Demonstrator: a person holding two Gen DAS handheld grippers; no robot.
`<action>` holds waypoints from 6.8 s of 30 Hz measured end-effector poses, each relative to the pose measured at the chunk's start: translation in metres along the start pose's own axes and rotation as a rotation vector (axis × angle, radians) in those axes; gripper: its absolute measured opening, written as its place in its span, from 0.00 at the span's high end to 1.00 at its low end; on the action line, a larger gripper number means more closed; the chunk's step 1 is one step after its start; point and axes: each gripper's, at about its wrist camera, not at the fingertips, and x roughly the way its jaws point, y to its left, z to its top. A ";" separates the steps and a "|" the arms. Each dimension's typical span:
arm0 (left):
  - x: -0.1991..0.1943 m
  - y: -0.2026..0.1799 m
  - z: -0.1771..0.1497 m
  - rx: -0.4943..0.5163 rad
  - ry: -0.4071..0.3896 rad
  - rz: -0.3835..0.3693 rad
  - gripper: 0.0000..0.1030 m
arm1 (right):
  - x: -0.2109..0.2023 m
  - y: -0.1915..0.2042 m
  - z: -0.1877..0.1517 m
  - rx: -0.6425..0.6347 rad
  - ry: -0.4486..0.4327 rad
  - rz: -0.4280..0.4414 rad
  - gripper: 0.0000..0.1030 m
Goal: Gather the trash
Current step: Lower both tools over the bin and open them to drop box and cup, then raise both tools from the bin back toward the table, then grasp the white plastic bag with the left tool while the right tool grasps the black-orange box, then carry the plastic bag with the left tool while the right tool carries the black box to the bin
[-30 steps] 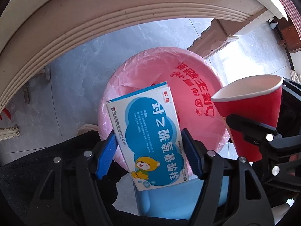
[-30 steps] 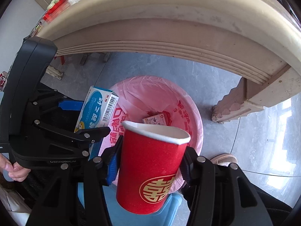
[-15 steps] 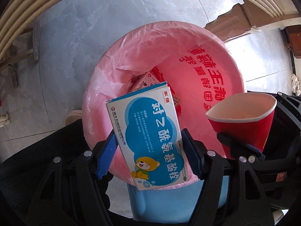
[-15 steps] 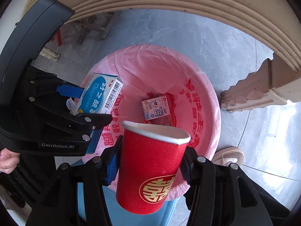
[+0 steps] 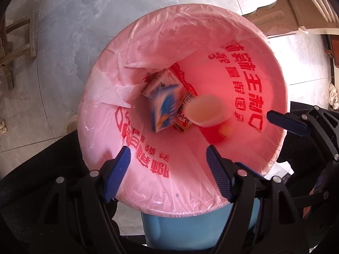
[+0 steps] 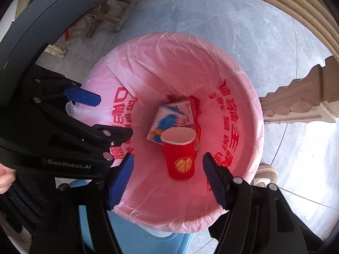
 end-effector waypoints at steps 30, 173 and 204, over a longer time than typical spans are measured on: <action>-0.123 -0.007 -0.053 0.030 -0.290 0.090 0.29 | -0.117 0.033 -0.019 -0.096 -0.299 -0.042 0.21; -0.333 -0.005 0.045 -0.069 -0.470 0.060 0.88 | -0.293 -0.022 0.123 -0.293 -0.392 -0.242 0.48; -0.330 -0.056 -0.089 0.100 -0.593 0.175 0.88 | -0.357 0.070 -0.010 -0.300 -0.543 -0.294 0.48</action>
